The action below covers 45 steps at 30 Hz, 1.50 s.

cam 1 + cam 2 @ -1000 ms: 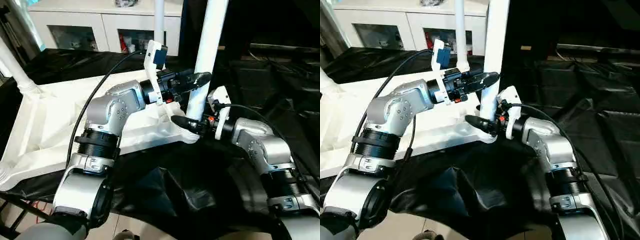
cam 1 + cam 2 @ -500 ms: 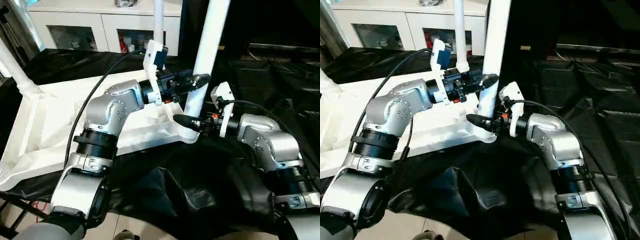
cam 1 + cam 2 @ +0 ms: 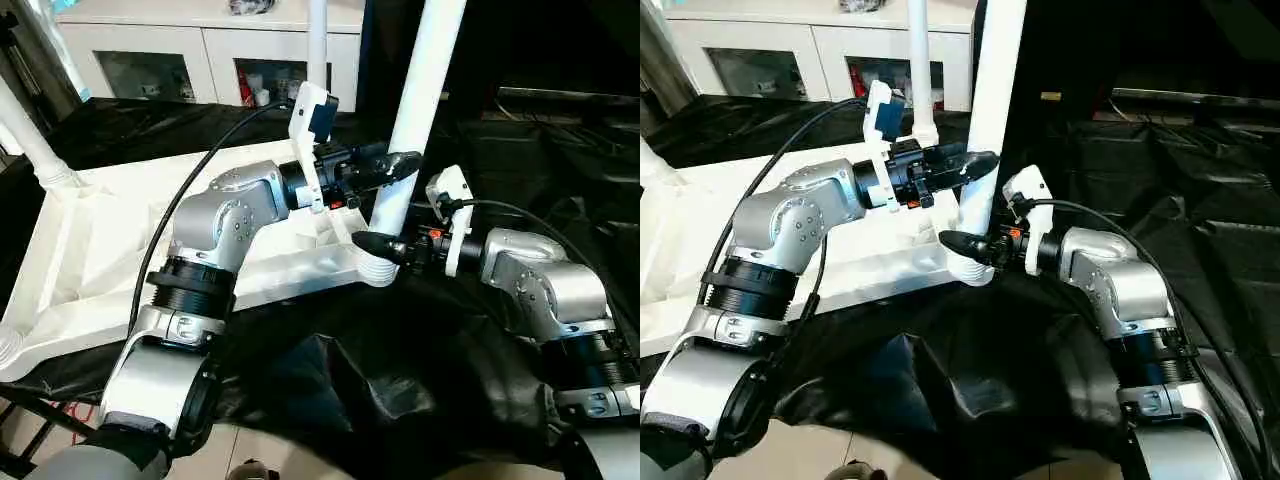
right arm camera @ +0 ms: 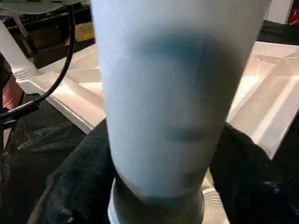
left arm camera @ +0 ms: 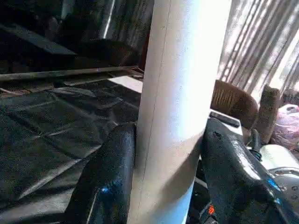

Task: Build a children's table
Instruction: Insert table leg to table base

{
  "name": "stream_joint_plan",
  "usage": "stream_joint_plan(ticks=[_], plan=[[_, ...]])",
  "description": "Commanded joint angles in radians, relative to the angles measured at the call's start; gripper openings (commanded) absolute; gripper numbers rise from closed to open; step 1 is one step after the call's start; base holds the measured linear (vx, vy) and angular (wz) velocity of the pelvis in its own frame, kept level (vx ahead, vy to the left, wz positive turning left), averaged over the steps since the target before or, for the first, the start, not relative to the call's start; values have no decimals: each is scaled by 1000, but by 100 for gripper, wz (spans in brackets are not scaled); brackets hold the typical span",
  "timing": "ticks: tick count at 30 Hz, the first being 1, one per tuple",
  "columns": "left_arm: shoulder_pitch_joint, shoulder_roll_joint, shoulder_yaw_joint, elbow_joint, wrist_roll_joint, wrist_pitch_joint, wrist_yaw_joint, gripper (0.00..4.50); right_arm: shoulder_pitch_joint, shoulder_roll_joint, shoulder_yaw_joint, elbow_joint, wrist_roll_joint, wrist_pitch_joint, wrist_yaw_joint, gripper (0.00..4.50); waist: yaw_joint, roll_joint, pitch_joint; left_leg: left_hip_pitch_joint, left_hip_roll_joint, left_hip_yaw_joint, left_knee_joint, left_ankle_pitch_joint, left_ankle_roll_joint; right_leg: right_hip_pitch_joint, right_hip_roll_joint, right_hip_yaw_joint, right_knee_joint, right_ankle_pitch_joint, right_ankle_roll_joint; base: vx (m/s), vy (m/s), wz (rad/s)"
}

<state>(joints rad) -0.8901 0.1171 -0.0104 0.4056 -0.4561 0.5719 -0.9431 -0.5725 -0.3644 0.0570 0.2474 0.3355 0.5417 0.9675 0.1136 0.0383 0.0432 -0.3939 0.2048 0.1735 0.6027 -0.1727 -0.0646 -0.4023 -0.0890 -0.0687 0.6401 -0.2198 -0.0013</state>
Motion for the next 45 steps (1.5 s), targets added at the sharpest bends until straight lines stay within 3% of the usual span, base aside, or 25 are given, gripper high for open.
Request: stream_joint_plan(ticks=[1,8,20,22,24,30,32,35,37,38,39,41,45], plan=[[9,10,-12,-34,-7,7,-12,190,-9,-1,9,3,2,8,-6,240,4,-9,-75,15,13,-3,-50,-57,74,71,-43,36,-60,147,-288,0,0,0],[8,12,-8,-35,-12,11,-14,190,-10,4,10,5,5,14,-4,198,4,-8,-75,17,14,-3,-51,-67,70,70,-44,36,-61,130,-286,0,0,0],[4,14,-16,-23,10,-10,1,189,-9,6,14,6,8,13,-3,191,3,-6,-75,16,12,-3,-51,-71,67,70,-43,36,-61,136,-284,0,0,0],[-1,4,11,-17,-17,-1,7,245,-3,8,14,-2,10,9,-5,191,3,-4,-76,17,13,-4,-51,-70,65,71,-43,36,-60,140,-285,0,0,0],[-3,-2,27,-21,-32,-4,7,259,0,14,12,-4,12,0,-7,191,4,-3,-76,16,13,-4,-50,-67,64,71,-44,36,-59,149,-288,0,0,0],[-30,-24,94,49,-32,-81,84,292,-25,75,-53,47,20,-59,-109,191,1,0,-76,17,11,-5,-52,-89,53,69,-45,35,-63,129,-286,0,0,0],[-30,-23,144,48,-79,-78,85,292,-36,90,-80,87,11,-91,-162,191,1,0,-75,17,12,-5,-53,-91,41,71,-45,35,-62,127,-286,0,0,0],[-16,-1,142,44,-68,-92,69,292,-39,94,-92,107,0,-111,-197,190,2,3,-76,19,11,-5,-52,-74,46,69,-43,35,-60,144,-284,0,0,0],[34,83,43,51,47,-168,-6,292,-36,84,-79,136,-47,-143,-231,190,-2,4,-76,17,10,-5,-54,-74,46,70,-41,34,-60,132,-269,0,0,0],[34,83,43,51,47,-168,-6,292,-36,84,-79,136,-47,-143,-231,190,0,4,-77,18,11,-7,-54,-70,46,69,-42,34,-62,131,-262,0,0,0],[71,143,-55,66,151,-234,-50,292,-28,76,-51,147,-82,-167,-237,190,-4,6,-76,19,11,-7,-54,-71,43,69,-42,34,-62,127,-255,0,0,0],[104,195,-147,83,242,-285,-86,292,-21,78,-39,152,-94,-175,-243,190,-7,8,-75,19,13,-6,-56,-82,36,67,-41,36,-63,102,-233,0,0,0],[165,258,-281,143,356,-343,-149,292,-13,90,-14,172,-130,-205,-278,190,-8,17,-75,24,16,-5,-60,-103,9,62,-45,37,-62,89,-235,0,0,0]])
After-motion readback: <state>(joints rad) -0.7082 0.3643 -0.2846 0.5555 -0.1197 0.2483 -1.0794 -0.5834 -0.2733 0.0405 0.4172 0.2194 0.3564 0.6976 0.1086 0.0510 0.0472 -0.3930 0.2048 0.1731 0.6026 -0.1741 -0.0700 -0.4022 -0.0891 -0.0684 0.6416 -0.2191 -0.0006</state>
